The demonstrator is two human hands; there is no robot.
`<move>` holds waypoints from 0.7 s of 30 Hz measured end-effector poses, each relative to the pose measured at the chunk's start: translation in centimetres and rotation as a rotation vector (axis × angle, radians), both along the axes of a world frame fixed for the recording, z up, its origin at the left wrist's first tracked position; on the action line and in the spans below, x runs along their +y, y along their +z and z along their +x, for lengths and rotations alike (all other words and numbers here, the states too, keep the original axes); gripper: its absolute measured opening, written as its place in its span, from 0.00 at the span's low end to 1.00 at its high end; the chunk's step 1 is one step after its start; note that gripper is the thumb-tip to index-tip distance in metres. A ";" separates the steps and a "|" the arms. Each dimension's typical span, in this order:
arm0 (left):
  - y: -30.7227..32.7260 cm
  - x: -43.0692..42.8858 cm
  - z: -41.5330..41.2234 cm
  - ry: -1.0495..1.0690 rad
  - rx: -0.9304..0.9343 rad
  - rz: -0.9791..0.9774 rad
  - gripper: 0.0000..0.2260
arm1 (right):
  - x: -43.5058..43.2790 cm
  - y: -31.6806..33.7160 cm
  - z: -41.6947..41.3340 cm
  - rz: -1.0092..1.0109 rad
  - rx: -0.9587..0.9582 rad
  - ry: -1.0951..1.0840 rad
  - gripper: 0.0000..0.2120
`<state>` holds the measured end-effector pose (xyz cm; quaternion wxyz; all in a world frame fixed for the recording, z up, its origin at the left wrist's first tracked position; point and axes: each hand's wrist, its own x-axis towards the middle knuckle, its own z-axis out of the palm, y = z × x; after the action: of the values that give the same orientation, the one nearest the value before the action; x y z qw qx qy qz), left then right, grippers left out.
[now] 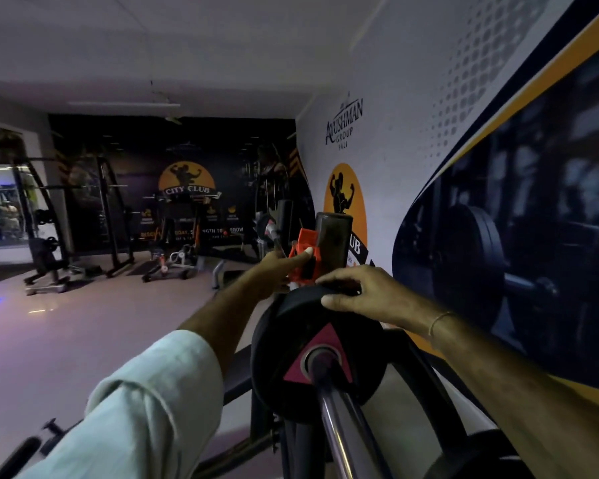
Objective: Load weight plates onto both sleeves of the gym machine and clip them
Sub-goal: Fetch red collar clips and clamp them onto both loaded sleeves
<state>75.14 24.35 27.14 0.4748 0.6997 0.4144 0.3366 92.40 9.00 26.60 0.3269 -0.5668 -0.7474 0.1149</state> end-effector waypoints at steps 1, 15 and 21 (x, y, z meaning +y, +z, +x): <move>-0.3 0.9 0.3 0.003 -0.030 -0.022 0.26 | 0.2 0.1 0.1 -0.004 0.003 0.003 0.20; 0.8 3.0 -0.3 0.149 -0.180 -0.055 0.32 | 0.3 0.7 0.0 -0.052 0.033 0.013 0.19; 3.8 -0.5 -3.3 0.171 -0.242 0.080 0.28 | -0.3 0.5 -0.4 -0.036 0.014 -0.015 0.19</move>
<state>71.83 23.83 30.92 0.4625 0.6346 0.3986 0.4739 92.03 8.70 27.12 0.3225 -0.5773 -0.7388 0.1298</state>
